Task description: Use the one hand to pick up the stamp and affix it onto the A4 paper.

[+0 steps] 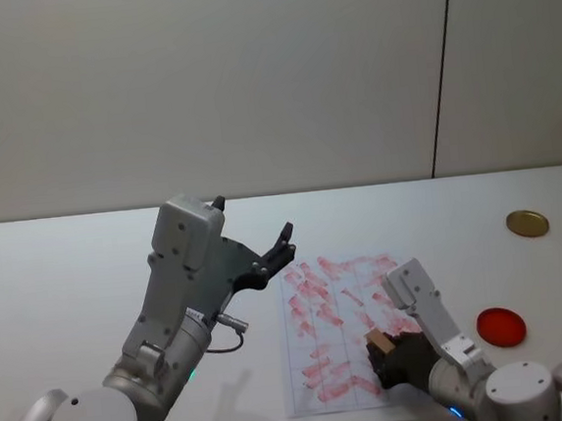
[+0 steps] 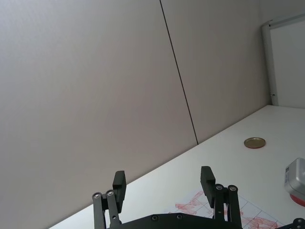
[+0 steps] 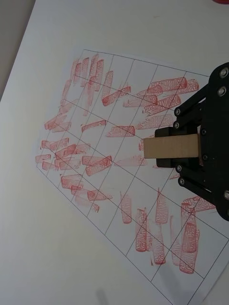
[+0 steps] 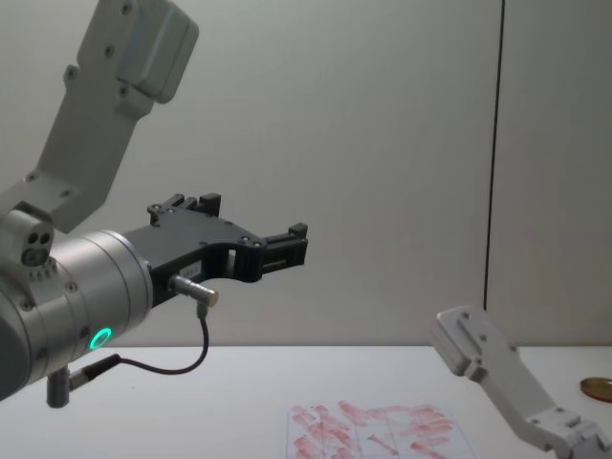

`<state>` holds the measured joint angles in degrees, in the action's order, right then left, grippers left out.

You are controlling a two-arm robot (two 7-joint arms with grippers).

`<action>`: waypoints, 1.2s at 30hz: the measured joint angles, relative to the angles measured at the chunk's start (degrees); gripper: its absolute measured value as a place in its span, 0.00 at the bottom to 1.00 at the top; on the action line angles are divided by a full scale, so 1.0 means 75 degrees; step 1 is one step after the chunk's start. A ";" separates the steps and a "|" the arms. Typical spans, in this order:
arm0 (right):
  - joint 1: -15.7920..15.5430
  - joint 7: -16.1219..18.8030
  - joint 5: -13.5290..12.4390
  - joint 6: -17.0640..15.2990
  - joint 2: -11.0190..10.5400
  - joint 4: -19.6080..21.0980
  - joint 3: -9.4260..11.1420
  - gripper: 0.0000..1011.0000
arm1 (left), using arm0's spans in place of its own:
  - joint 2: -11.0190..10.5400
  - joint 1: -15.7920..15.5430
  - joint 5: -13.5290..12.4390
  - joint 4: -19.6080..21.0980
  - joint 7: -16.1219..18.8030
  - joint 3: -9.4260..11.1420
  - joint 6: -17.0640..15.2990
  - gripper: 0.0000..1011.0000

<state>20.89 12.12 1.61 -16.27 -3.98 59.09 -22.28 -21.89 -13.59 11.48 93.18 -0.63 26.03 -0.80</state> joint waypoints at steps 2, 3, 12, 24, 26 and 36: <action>0.0007 -0.0012 -0.0023 0.0001 0.0006 -0.0039 0.0014 0.22 | 0.0000 0.0000 0.0000 0.0000 0.0000 0.0000 0.0000 0.98; 0.0014 -0.0018 -0.0071 0.0001 0.0009 -0.0063 0.0024 0.22 | 0.0000 0.0000 0.0000 0.0000 0.0000 0.0000 0.0000 0.98; 0.0066 -0.0033 -0.0428 0.0001 0.0045 -0.0215 0.0113 0.22 | 0.0000 0.0000 0.0000 0.0000 0.0000 0.0000 0.0000 0.98; 0.0112 -0.0041 -0.0639 0.0111 0.0075 -0.0302 0.0173 0.22 | 0.0000 0.0000 0.0000 0.0000 0.0000 0.0000 0.0000 0.98; 0.0101 -0.0046 -0.0639 0.0149 0.0073 -0.0263 0.0174 0.22 | 0.0000 0.0000 0.0000 0.0000 0.0000 0.0000 0.0000 0.98; -0.0048 -0.0068 -0.0618 0.0302 -0.0028 0.0533 0.0206 0.22 | 0.0000 0.0000 0.0000 0.0000 0.0000 0.0000 0.0000 0.98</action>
<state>20.53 11.61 -3.02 -14.01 -4.18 63.08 -20.73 -21.89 -13.59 11.48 93.18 -0.63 26.02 -0.80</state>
